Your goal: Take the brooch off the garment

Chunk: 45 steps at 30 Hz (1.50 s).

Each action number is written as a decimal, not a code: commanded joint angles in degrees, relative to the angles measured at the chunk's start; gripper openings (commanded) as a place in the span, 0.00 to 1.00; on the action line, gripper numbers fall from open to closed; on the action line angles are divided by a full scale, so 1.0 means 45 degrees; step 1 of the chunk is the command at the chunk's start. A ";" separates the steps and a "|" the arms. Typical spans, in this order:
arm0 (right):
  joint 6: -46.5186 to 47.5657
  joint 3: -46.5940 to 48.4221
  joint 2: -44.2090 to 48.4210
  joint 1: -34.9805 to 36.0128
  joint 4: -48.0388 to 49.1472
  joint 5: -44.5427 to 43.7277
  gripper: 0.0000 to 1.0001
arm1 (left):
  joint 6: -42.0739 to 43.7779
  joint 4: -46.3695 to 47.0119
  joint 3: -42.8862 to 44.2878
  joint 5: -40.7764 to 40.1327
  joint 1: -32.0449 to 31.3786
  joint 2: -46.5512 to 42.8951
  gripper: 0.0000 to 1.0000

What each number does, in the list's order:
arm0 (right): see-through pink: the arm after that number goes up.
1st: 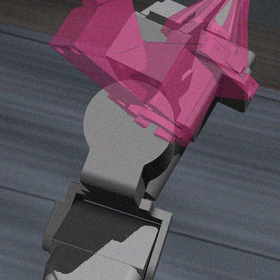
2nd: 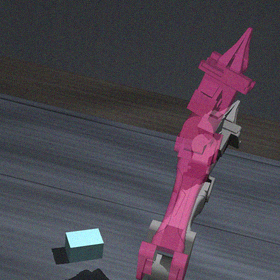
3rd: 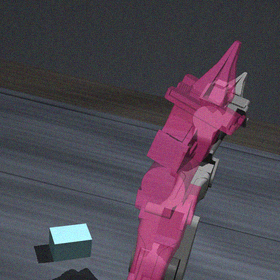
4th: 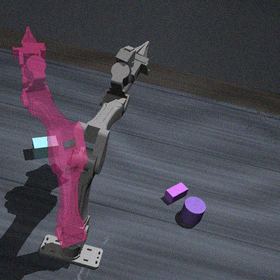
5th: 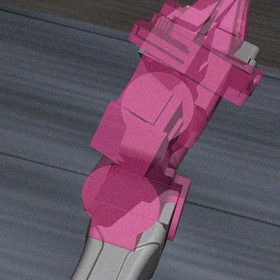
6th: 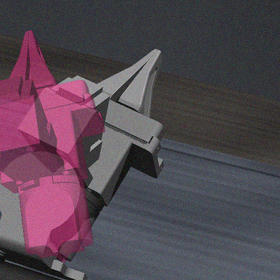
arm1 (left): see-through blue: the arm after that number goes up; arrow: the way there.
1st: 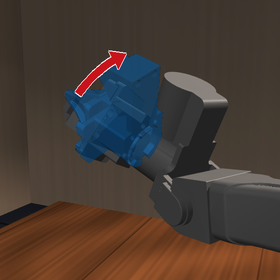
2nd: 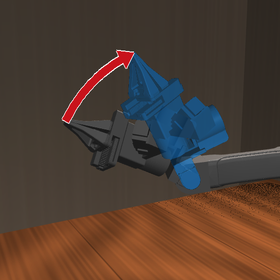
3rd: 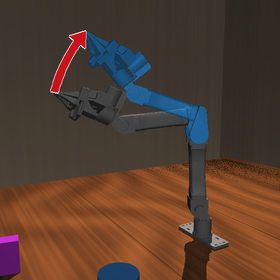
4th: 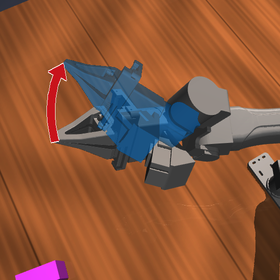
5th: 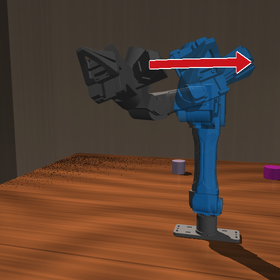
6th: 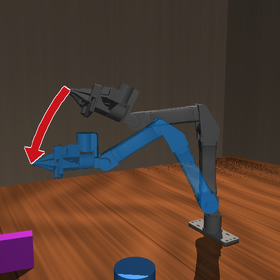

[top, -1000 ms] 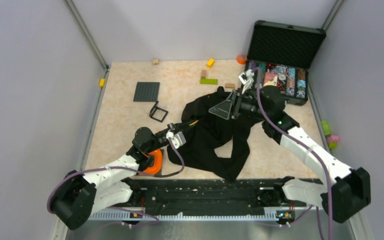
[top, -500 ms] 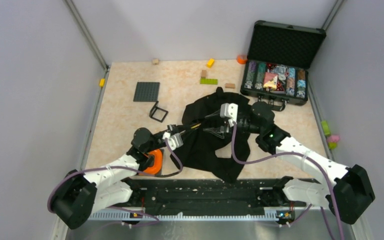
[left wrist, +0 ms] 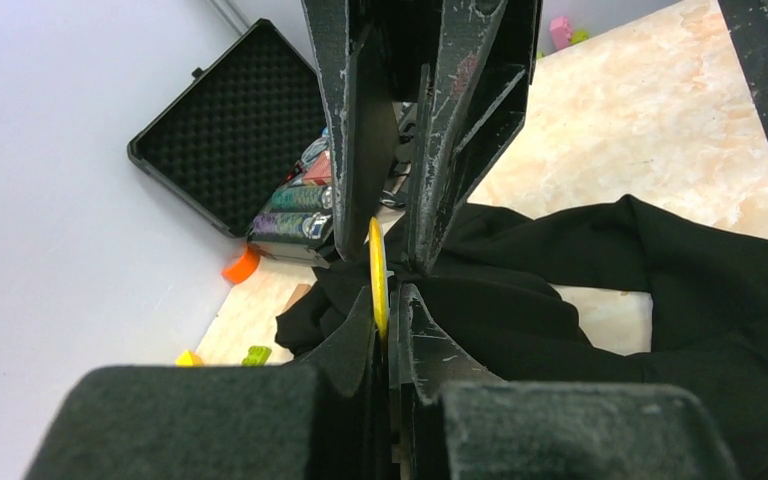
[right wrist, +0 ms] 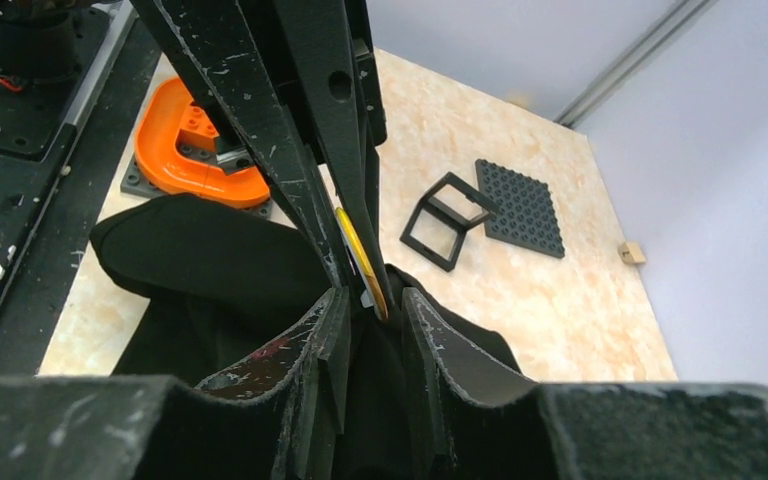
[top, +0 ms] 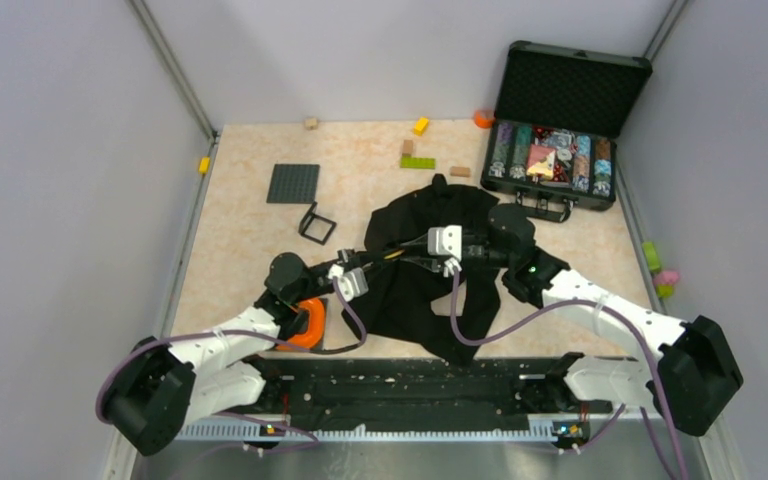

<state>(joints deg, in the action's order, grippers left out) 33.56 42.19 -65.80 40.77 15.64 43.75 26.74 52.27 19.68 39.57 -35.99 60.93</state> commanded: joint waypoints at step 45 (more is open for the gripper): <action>0.1507 0.4970 -0.0065 0.1438 -0.7539 -0.4540 0.00 | -0.0188 -0.0734 0.0864 -0.5919 -0.2023 0.0505 0.82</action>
<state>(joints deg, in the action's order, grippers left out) 40.38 63.42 -68.75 46.46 -19.53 25.50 28.60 43.64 25.28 17.39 -44.95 64.03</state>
